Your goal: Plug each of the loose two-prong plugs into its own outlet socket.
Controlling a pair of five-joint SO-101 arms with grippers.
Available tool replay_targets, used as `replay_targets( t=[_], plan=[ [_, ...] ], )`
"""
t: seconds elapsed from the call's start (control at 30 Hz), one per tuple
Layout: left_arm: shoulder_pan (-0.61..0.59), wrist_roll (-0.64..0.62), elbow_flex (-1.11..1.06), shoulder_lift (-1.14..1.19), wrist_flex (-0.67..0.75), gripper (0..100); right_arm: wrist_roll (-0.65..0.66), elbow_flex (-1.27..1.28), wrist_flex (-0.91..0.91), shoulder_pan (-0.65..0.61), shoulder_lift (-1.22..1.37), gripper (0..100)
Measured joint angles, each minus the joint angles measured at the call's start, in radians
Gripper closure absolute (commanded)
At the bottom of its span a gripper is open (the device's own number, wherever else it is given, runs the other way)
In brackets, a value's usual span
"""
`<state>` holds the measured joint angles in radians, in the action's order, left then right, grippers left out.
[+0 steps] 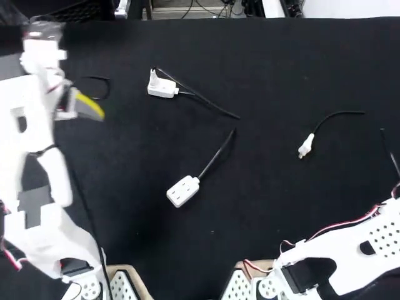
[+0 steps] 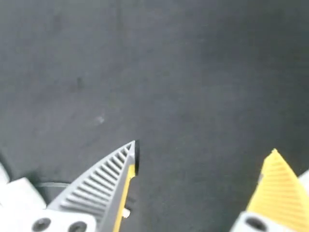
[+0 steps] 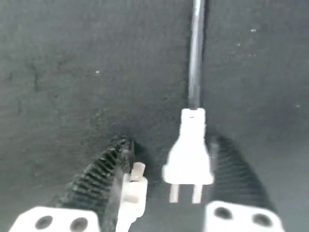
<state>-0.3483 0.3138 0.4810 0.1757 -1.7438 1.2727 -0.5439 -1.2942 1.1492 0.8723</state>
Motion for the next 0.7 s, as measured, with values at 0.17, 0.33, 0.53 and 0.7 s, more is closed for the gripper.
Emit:
replay_targets(
  t=[0.17,0.33,0.53,0.7],
  plan=[
    [-0.121,0.002,-0.075,0.000,0.000,61,0.000,-0.005,0.020,0.000,0.006,98.6],
    [-0.204,0.003,-0.181,0.000,0.000,61,0.000,-0.012,0.026,0.002,0.005,98.6],
    [-0.253,0.071,-0.353,0.000,0.000,61,0.000,-0.058,-0.215,-0.069,-0.054,98.6],
    [-0.265,0.087,-0.511,0.000,0.029,61,-0.052,-0.084,-0.431,-0.233,-0.183,98.6]
  ],
)
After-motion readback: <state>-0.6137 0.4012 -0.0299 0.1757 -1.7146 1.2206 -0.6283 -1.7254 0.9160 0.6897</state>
